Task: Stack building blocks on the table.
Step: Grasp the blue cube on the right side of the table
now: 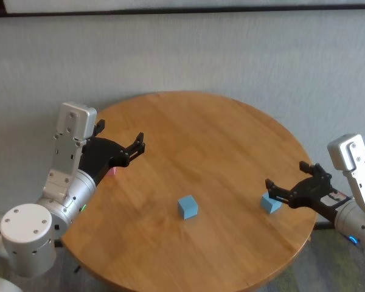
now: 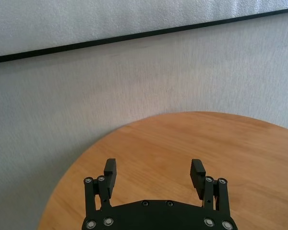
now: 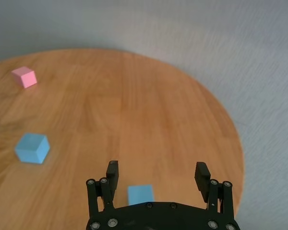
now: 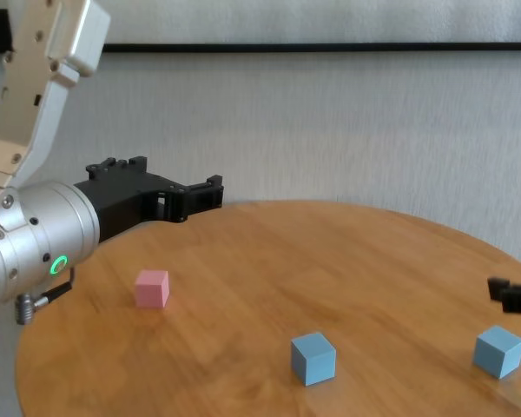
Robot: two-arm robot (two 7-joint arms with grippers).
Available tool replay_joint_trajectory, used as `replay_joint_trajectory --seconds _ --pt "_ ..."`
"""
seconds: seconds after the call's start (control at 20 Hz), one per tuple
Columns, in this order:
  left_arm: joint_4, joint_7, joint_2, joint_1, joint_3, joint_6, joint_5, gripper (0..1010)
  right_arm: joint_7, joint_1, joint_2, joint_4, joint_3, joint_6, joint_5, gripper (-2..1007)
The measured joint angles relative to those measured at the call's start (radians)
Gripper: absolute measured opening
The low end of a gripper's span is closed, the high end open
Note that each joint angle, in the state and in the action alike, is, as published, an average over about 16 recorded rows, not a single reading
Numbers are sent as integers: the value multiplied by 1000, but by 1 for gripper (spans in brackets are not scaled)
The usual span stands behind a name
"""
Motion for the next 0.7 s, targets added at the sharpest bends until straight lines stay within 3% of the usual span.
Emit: replay_joint_trajectory --seconds 0.15,0.3,0.7 --pt "2 -1 0 -2 2 1 -1 1001 33 -12 5 -18 5 58 30 1005" --pt "3 -3 1 -3 3 1 -2 1001 59 -14 3 -16 4 95 44 1005" --pt "5 -5 1 -5 5 2 -3 1001 108 11 -29 52 -2 126 43 1005"
